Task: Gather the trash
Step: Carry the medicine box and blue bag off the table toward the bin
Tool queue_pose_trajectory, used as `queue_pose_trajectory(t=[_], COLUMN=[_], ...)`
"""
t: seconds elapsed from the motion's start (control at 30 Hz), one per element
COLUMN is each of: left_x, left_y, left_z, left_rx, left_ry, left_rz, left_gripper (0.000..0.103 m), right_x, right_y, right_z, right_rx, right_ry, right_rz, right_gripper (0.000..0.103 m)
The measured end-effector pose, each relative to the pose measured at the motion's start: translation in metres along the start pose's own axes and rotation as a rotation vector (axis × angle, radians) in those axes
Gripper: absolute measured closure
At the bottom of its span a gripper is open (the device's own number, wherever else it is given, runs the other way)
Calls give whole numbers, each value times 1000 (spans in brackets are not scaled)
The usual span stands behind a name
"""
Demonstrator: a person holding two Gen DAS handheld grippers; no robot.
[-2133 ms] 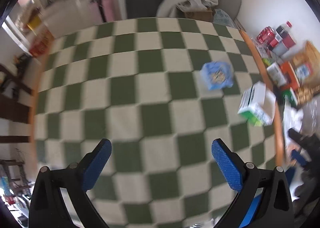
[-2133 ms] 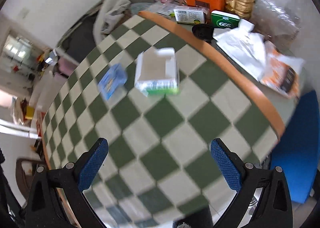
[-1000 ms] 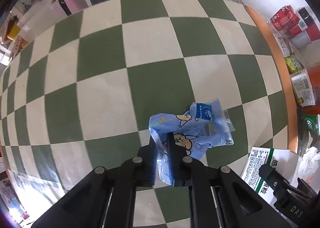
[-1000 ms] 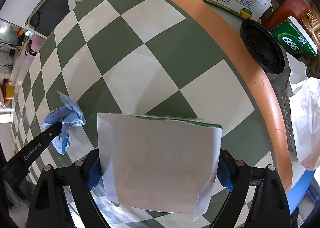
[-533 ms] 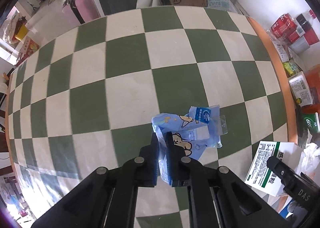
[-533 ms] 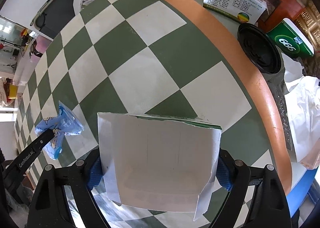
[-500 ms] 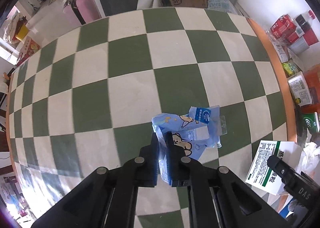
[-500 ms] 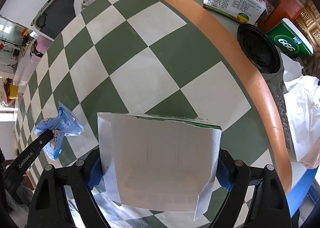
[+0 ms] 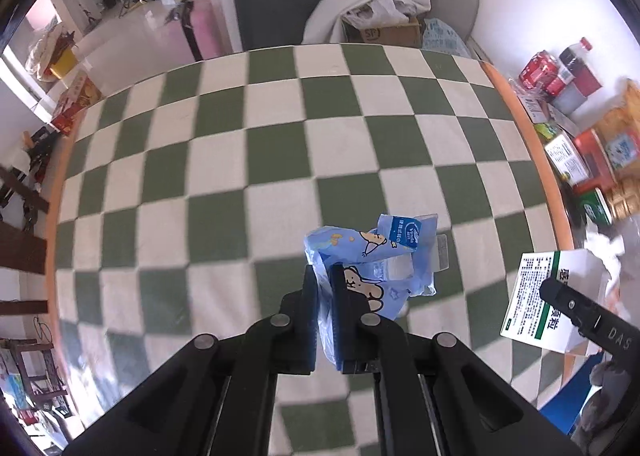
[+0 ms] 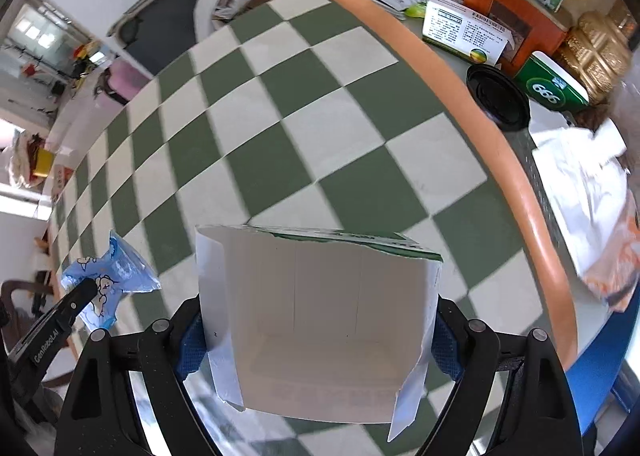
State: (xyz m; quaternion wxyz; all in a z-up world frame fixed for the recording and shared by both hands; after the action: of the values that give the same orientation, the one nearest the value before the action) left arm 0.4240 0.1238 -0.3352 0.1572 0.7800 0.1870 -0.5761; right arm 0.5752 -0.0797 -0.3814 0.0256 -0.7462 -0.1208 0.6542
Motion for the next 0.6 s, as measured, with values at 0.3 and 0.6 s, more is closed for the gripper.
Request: queue_pose_trajectory(t=[0.3,0.6], left_x=[-81,-120], left_y=[-51,-107], left_z=[127,289], left_rx=[-3,-38], left_ry=[84,32], left_rz=[26,73], left_gripper=[100,100], right_x=[-55,-92], right_y=[-27,-28], right_z=[130,328], right_rx=[-72,-82], right_ry=[43,36], right_rz=[-60,-81], right_gripper=[14,14])
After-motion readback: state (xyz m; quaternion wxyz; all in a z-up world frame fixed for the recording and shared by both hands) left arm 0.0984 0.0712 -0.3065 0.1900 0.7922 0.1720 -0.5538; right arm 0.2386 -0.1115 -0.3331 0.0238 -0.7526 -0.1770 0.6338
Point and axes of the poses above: each gripper's, at about its wrist camera, not at the fingertips, and x roughly the way its jaws point, y to its right, z to its underside, the point moved 10 cm from there along x, roughly the way its jaws point, and after that the axes turned 5 degrees about x, right-handed, at the moved point
